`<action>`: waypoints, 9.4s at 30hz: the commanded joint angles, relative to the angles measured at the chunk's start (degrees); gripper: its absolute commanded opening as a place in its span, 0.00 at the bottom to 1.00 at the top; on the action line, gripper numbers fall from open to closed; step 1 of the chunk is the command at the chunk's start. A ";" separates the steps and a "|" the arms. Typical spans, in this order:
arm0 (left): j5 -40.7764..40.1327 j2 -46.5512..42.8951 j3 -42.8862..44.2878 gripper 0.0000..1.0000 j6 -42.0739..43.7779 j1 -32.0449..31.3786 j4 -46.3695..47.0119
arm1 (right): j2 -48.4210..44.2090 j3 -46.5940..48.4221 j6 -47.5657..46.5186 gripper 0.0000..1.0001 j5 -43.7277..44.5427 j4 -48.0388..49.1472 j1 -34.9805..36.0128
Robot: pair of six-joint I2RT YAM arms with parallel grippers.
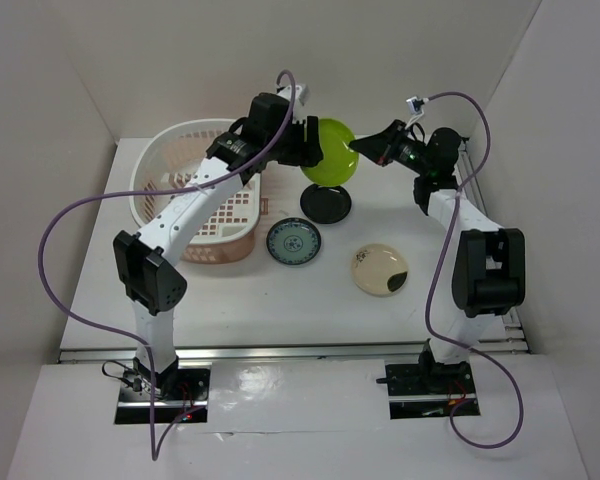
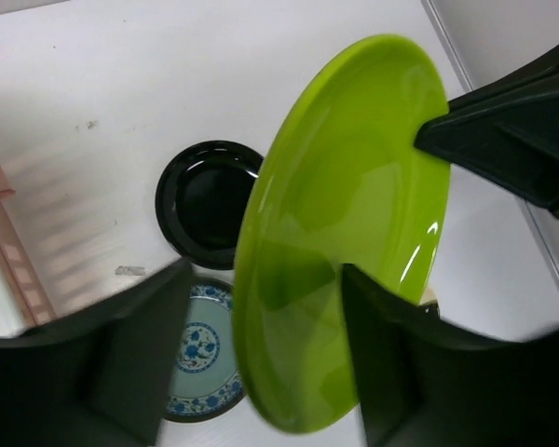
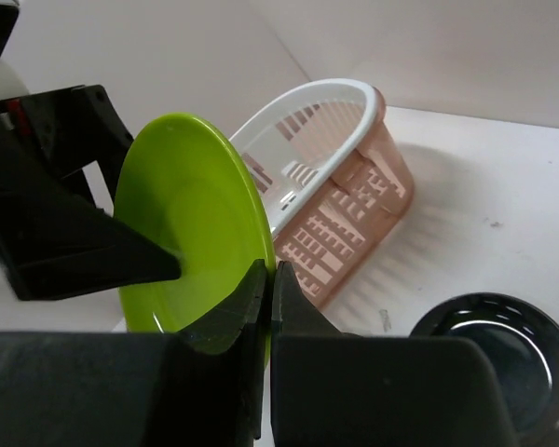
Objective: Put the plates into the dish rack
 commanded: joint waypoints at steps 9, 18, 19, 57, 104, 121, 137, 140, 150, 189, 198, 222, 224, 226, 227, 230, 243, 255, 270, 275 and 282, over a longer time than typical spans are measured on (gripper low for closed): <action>-1.85 -2.22 1.50 0.00 1.41 -0.82 3.46 | 2.34 3.23 1.58 0.00 -1.73 5.47 1.25; -13.94 -4.76 0.80 0.00 3.77 -0.82 3.46 | 5.41 4.90 0.18 1.00 1.77 0.22 1.78; -16.51 -5.63 0.10 0.00 4.56 -0.82 3.46 | 5.41 4.90 -0.52 1.00 2.39 -0.32 1.78; -31.74 -12.59 -33.39 0.00 30.39 27.75 33.08 | 24.40 13.52 0.96 1.00 4.77 -3.23 1.16; -25.77 2.44 -29.18 0.00 29.61 31.70 33.70 | 26.07 13.34 0.96 1.00 2.57 -2.17 -0.42; -24.62 4.82 -26.89 0.00 25.40 32.23 30.80 | 25.54 14.05 0.96 1.00 2.57 -2.17 -0.42; -27.17 5.87 -26.36 0.45 23.29 32.75 30.18 | 26.07 14.05 1.49 1.00 2.05 -1.65 -0.42; -27.17 5.87 -26.36 0.57 23.29 32.75 30.18 | 26.07 14.05 1.49 1.00 2.05 -1.65 -0.42; -23.40 -0.36 -23.04 1.00 21.45 32.75 27.82 | 28.43 16.95 -7.01 1.00 6.52 -14.62 -0.42; 15.11 -23.84 -14.24 1.00 -2.11 20.81 9.45 | 25.36 7.28 -20.57 0.76 14.26 -35.56 3.01; 8.26 -26.29 -15.54 1.00 2.80 13.16 6.36 | 27.03 6.14 -18.11 0.40 16.54 -35.58 3.01; 6.58 -24.19 -20.39 1.00 3.60 9.90 7.51 | 21.42 10.70 -2.56 0.00 37.72 -32.32 1.96; 8.25 -22.88 -18.46 1.00 3.60 9.90 8.03 | 19.04 11.23 -2.55 0.00 38.26 -32.32 1.95; 8.77 -20.33 -16.53 1.00 3.60 9.90 8.03 | 15.72 12.02 -4.04 0.00 38.26 -33.19 1.95; 9.65 -19.36 -15.47 1.00 3.60 9.90 8.03 | 14.30 12.02 -4.05 0.00 38.26 -33.20 1.95; 11.67 -14.97 -8.46 1.00 2.55 9.90 7.34 | 7.91 9.83 -5.89 0.00 37.55 -31.54 1.95; 15.54 -2.92 1.85 1.00 1.49 9.38 6.01 | 1.72 12.64 -13.44 0.00 7.32 -27.22 3.45; 17.40 -0.46 2.04 0.95 0.87 9.38 6.01 | 0.67 13.52 -9.24 0.00 1.61 -21.24 5.03; 20.99 -0.99 -0.43 0.13 0.88 9.38 6.63 | -1.00 13.43 -7.66 0.00 1.08 -19.31 5.03; 21.61 -0.46 -0.43 0.00 0.35 9.38 6.63 | -2.67 12.38 -6.60 0.02 1.08 -17.90 5.03; 14.15 -2.57 0.09 0.00 2.10 9.38 5.84 | -2.77 11.15 -6.41 1.00 3.00 -18.86 5.03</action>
